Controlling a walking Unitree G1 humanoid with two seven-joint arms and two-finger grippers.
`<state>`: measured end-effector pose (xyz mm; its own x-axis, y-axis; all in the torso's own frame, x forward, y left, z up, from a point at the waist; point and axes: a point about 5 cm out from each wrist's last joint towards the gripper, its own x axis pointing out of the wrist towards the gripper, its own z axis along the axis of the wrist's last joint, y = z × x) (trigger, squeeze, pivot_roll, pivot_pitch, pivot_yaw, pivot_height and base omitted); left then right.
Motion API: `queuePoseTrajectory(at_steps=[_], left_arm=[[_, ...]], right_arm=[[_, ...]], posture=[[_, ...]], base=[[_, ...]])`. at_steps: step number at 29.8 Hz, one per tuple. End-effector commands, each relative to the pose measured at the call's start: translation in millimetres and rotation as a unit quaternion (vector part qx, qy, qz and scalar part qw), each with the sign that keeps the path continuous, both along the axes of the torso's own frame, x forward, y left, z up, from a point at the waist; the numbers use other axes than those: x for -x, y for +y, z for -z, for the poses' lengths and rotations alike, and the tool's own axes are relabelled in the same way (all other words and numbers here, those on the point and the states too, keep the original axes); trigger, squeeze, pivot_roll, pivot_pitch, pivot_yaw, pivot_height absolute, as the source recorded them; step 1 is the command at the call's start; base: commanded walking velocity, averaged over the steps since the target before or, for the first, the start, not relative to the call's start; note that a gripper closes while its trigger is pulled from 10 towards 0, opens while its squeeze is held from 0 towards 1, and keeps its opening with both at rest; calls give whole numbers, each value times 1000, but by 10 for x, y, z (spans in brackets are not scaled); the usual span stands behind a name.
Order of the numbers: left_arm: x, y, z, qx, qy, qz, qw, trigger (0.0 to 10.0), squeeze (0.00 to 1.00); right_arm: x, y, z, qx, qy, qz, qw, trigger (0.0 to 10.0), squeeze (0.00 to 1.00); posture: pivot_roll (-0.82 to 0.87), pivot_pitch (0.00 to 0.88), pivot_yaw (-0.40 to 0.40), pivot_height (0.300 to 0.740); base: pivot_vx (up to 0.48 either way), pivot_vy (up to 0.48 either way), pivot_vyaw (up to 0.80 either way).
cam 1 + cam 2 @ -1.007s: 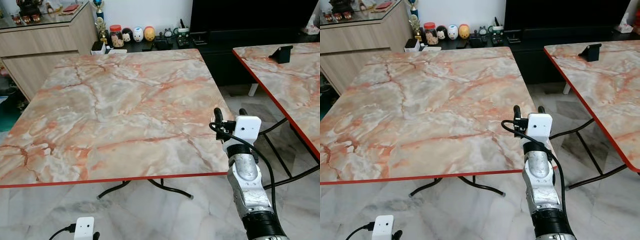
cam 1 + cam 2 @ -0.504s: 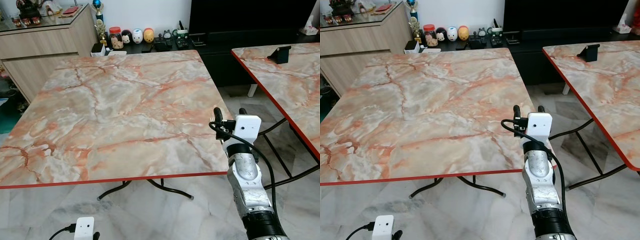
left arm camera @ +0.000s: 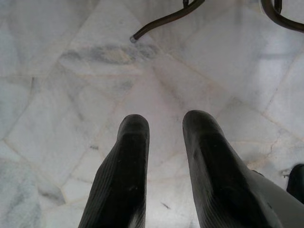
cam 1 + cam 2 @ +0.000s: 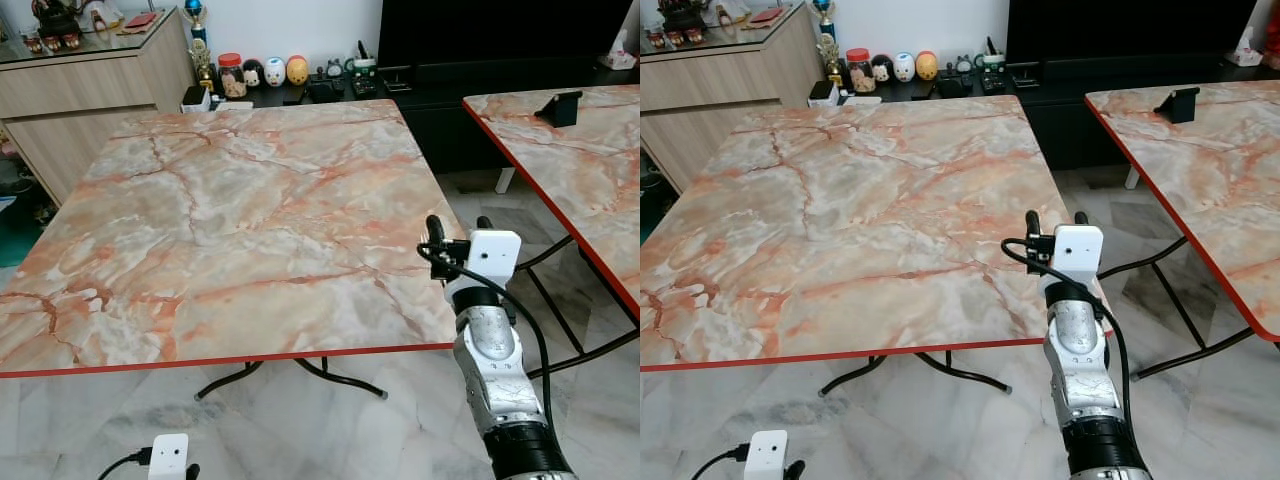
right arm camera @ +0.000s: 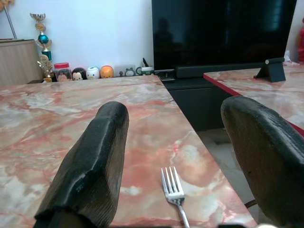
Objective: Setting the table
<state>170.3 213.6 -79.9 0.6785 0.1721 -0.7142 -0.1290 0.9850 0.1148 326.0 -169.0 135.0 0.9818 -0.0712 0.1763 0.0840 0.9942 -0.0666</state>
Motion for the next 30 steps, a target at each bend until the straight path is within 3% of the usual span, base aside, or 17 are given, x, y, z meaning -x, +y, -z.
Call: queuePoseTrajectory(at_steps=[1,12,17,26,30], left_arm=[[14,-5,10,-1,6,8,1000,10000,0],[9,-10,10,-3,6,8,1000,10000,0],[22,-6,15,-4,9,6,1000,10000,0],[31,-17,22,-3,11,8,1000,10000,0],[20,-24,19,-3,11,9,1000,10000,0]], right_arm=[[7,21,-43,-1,-7,-3,1000,10000,0],[22,7,-32,-1,-4,-1,1000,10000,0],[47,15,-10,-1,2,0,1000,10000,0],[135,-25,146,4,47,18,999,10000,0],[113,-151,223,8,98,51,994,10000,0]], posture=[[-65,0,47,740],[-67,0,45,740],[-68,0,44,740],[-69,0,44,740],[-71,0,43,740]], base=[[244,0,0],[258,0,0],[0,0,0],[0,0,0],[0,0,0]])
